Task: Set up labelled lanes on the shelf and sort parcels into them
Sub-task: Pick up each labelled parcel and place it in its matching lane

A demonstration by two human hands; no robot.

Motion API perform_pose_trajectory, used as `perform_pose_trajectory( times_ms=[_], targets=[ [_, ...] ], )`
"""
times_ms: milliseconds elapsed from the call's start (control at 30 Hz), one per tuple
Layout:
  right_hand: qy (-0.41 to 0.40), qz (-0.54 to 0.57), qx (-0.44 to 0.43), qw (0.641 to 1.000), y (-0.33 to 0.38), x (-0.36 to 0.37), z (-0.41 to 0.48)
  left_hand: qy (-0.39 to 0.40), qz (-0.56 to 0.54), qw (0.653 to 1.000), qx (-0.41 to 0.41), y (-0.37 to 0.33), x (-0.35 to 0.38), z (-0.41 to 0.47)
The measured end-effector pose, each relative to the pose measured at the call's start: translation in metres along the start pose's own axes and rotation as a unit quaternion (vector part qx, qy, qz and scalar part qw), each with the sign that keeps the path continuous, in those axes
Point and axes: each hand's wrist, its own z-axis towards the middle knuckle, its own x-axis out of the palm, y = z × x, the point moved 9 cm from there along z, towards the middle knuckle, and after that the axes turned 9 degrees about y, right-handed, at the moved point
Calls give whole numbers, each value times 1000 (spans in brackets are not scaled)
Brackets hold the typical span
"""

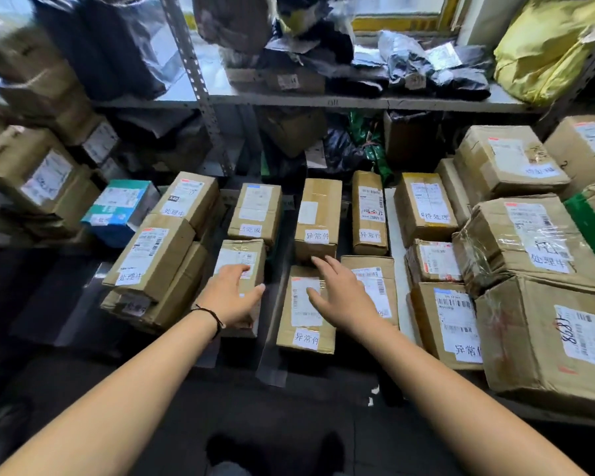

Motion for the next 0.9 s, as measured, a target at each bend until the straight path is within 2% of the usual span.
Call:
perform_pose_trajectory(
  times_ms=[167, 333, 500, 667, 900],
  targets=[
    [13, -103, -131, 986, 133, 8, 24, -91, 67, 993, -30, 62, -71, -38],
    [23, -159, -252, 954, 273, 30, 49, -178, 54, 977, -106, 149, -152, -86],
    [12, -161, -295, 942, 394, 64, 75, -223, 29, 963, -150, 249, -213, -129],
    [5, -179, -310, 934, 497, 103, 96, -266, -3, 953, -144, 335, -286, -164],
    [24, -114, -330, 937, 600, 153, 127, -257, -20, 957, -136, 430, -350, -180]
  ],
)
